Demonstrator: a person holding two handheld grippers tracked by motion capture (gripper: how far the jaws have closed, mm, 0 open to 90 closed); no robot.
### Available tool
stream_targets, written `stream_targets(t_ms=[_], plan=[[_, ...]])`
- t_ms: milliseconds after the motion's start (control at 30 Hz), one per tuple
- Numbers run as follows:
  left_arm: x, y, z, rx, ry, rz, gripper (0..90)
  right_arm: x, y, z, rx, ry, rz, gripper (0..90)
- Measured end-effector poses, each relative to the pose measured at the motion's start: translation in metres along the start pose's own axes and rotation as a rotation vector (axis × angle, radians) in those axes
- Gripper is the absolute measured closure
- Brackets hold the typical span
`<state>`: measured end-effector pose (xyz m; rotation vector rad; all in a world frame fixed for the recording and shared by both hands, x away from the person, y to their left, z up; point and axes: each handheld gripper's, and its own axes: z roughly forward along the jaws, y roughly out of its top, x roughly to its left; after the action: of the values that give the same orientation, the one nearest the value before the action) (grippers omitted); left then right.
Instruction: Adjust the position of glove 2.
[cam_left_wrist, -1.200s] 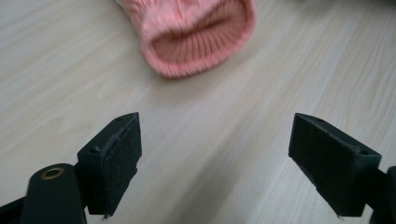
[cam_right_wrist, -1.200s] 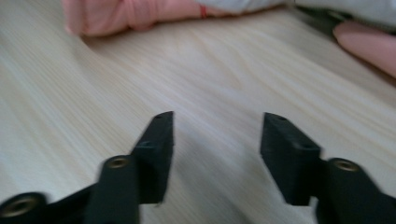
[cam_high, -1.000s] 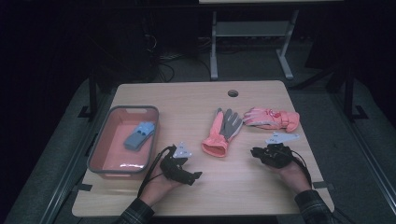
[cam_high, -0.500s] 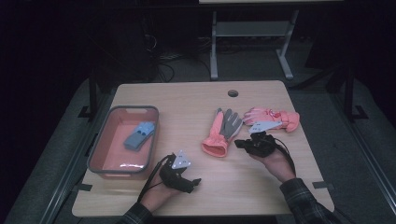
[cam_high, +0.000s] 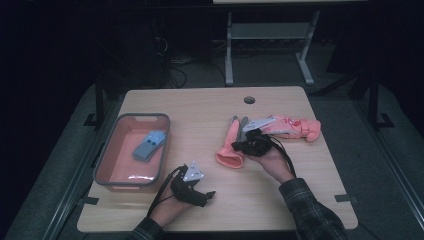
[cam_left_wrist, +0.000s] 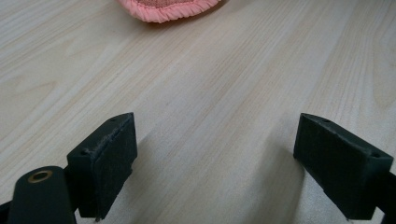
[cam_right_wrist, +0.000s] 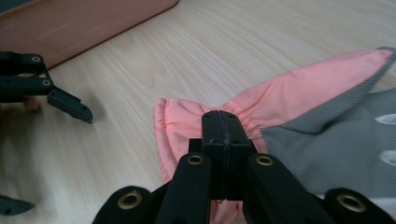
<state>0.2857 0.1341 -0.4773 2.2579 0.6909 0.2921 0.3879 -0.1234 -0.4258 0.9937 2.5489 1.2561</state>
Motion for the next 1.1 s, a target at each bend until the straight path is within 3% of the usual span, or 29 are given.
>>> stream_targets(t_ms=[200,433,1100], plan=[[0.000,0.000,0.000,0.000,0.000,0.000,12.6,0.003,0.000,0.011,0.030,0.006,-0.002,90.0],[0.000,0.000,0.000,0.001,0.000,-0.001,12.6,0.003,-0.012,0.000,0.042,0.016,0.002,90.0],[0.000,0.000,0.000,-0.004,0.001,-0.001,12.6,-0.001,-0.062,-0.062,0.087,0.008,-0.001,90.0]])
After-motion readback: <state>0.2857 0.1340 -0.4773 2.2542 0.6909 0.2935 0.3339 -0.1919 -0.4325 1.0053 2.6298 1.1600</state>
